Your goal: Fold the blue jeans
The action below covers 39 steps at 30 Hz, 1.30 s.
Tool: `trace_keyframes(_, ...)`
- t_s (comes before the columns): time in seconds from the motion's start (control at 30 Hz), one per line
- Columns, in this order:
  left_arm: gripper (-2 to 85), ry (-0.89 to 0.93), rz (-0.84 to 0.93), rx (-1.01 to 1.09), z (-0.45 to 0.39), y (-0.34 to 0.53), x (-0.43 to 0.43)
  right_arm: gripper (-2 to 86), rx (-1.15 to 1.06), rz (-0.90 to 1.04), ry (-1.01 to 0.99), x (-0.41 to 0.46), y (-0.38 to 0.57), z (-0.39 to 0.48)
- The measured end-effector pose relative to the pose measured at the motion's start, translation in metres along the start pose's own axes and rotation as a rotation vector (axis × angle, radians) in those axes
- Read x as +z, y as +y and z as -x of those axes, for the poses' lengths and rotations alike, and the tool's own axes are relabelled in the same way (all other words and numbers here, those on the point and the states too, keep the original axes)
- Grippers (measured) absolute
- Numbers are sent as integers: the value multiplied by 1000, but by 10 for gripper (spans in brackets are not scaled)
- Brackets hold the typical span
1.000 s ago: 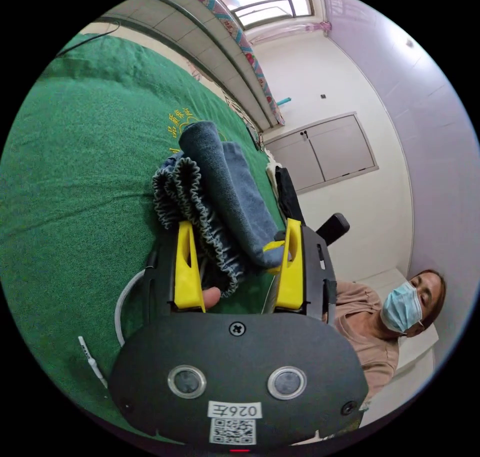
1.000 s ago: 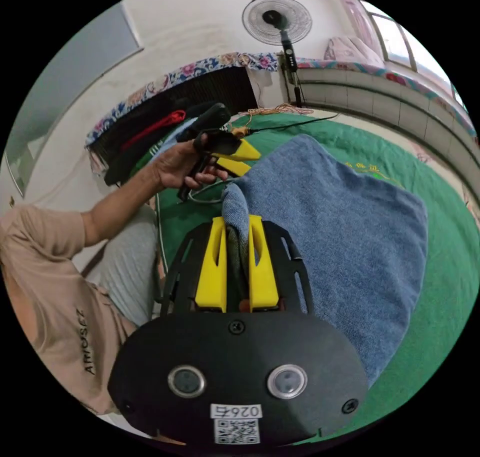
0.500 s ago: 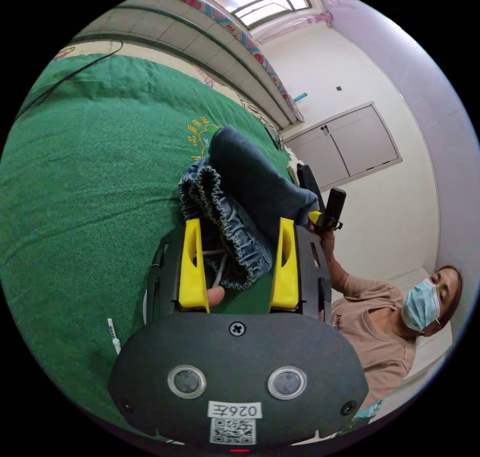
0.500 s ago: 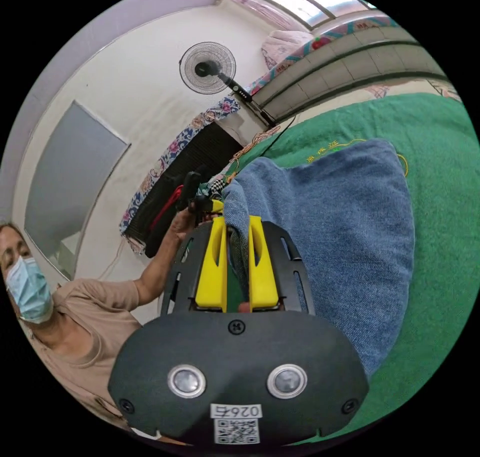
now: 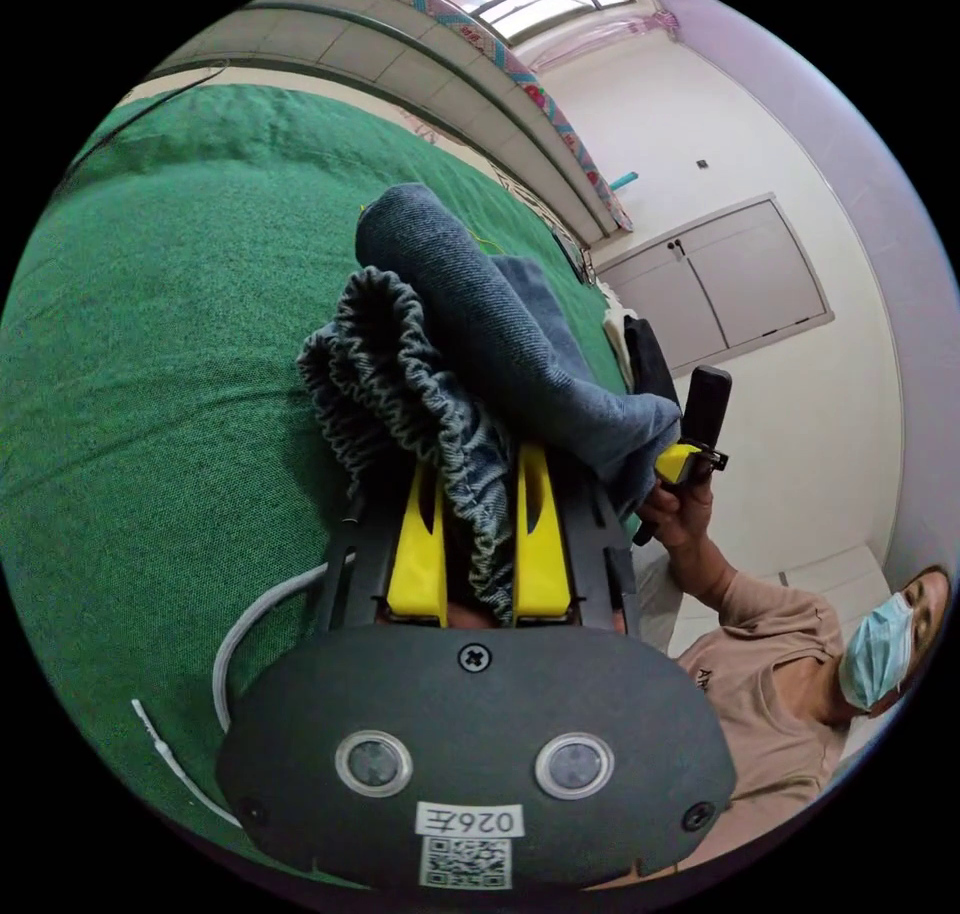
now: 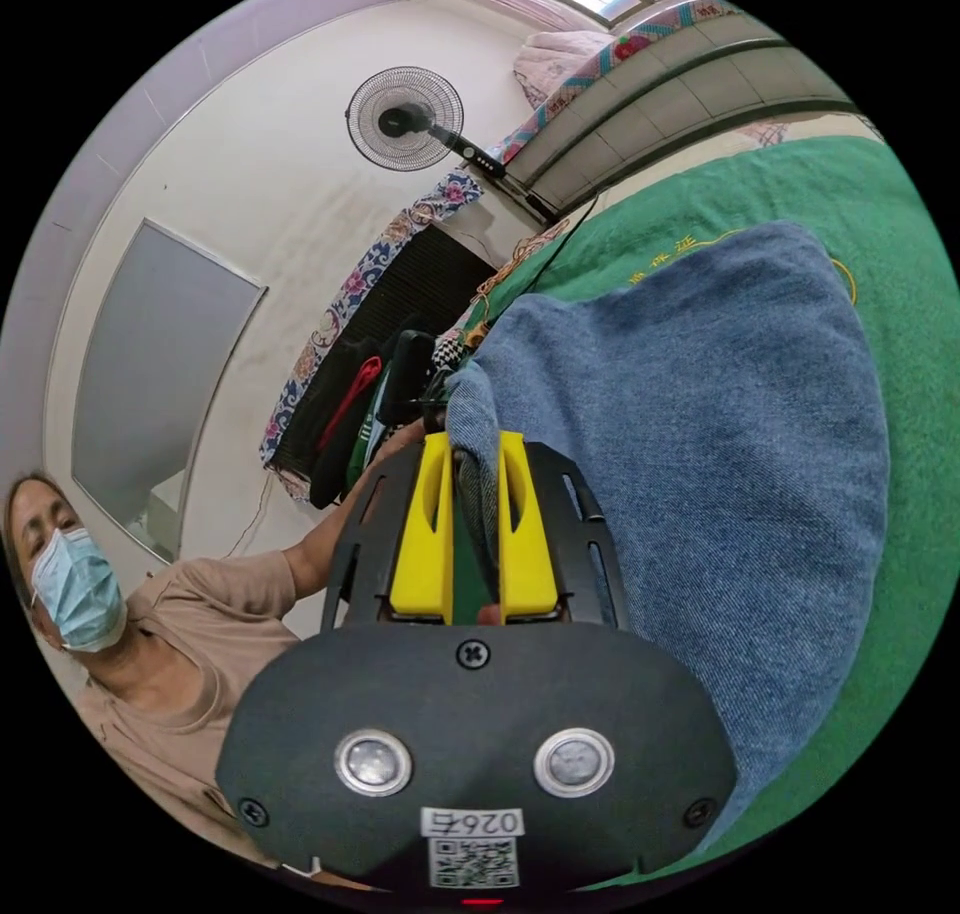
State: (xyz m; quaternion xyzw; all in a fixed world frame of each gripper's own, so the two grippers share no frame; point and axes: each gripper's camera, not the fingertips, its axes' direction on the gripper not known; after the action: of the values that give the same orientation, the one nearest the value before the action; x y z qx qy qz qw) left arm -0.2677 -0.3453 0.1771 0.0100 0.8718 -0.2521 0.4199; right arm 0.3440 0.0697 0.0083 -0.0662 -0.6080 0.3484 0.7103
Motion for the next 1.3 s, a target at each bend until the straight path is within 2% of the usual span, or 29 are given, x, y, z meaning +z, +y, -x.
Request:
trace_keyframes(0.2,76,11,-43,17,-12,8,-8,26,28,-15,-72,-18,-5,28)
trace_keyframes(0.4,69,84,-127,106,-36,16,-35,25,-180,-28,-73,-31,-12,96)
trace_keyframes(0.6,65,82,-235,245,-64,32,-84,21,-282,-223,-98,-81,-22,144)
trace_keyframes(0.73,67,-9,-297,277,-67,47,-130,20,-215,-479,20,-161,-17,145)
trace_keyframes(0.83,69,-79,-286,170,-36,53,-153,20,-46,-585,253,-207,-1,136)
trace_keyframes(0.97,80,28,-179,-76,32,58,-148,24,371,-468,492,-229,3,95)
trace_keyframes(1.03,87,34,-223,-205,58,69,-155,21,425,-573,557,-233,15,99)
trace_keyframes(1.07,86,20,-255,-221,59,73,-160,21,386,-621,557,-230,16,111)
trace_keyframes(1.13,80,-72,-366,-215,46,87,-179,30,262,-595,562,-213,6,134)
trace_keyframes(1.23,95,-152,-500,-119,15,96,-185,43,56,-373,600,-151,-25,166)
trace_keyframes(1.3,137,-208,-490,-88,4,90,-172,54,-25,-218,588,-104,-40,178)
